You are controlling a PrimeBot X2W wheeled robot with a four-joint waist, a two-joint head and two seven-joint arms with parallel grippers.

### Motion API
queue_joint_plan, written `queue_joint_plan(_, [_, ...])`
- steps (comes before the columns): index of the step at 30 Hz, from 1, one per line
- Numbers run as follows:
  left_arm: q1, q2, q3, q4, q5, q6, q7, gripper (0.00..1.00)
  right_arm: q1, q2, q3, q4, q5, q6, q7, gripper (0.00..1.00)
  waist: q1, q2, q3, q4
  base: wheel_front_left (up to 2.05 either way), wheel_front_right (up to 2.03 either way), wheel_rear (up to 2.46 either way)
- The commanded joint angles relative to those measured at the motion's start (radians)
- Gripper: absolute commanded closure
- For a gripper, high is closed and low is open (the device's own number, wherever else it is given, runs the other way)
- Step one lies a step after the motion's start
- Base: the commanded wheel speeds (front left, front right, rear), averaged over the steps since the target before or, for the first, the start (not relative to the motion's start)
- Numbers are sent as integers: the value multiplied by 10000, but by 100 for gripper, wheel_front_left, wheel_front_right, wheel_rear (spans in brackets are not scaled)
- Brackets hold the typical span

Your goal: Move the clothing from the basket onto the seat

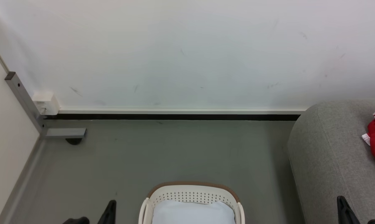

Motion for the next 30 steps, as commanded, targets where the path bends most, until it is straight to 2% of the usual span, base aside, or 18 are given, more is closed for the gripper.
queue_joint_plan(1, [-233, 26, 89, -171, -416, -6, 64, 100, -257, -84, -33, -122, 413, -1, 68, 100, 0, 0, 5, 4, 0, 0, 0])
queue_joint_plan(14, [-345, 40, 301, -451, -2816, -22, 620, 100, -430, -108, 88, -300, 2998, -4, 577, 100, 0, 0, 67, 32, 0, 0, 0])
queue_joint_plan(30, [-506, 57, 572, -690, -5314, -41, 1245, 100, -685, -135, 109, -375, 5660, -8, 1203, 100, -1, 0, 144, 67, 0, 0, 0])
